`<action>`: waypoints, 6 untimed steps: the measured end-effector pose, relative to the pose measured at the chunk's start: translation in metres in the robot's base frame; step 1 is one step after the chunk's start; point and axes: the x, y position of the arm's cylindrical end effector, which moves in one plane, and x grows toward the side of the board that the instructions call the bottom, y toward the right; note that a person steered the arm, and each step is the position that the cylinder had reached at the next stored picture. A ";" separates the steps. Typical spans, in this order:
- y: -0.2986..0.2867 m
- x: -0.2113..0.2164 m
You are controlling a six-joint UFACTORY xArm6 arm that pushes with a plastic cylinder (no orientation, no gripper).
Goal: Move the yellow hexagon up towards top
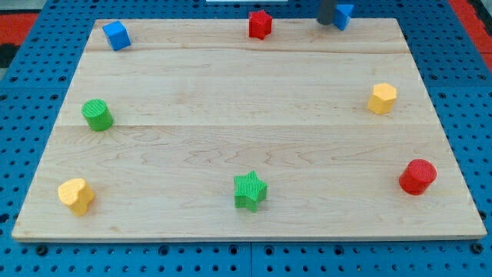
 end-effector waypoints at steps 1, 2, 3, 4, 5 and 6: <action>0.036 0.000; 0.032 0.000; 0.025 0.034; 0.038 0.094; 0.061 0.124; 0.093 0.161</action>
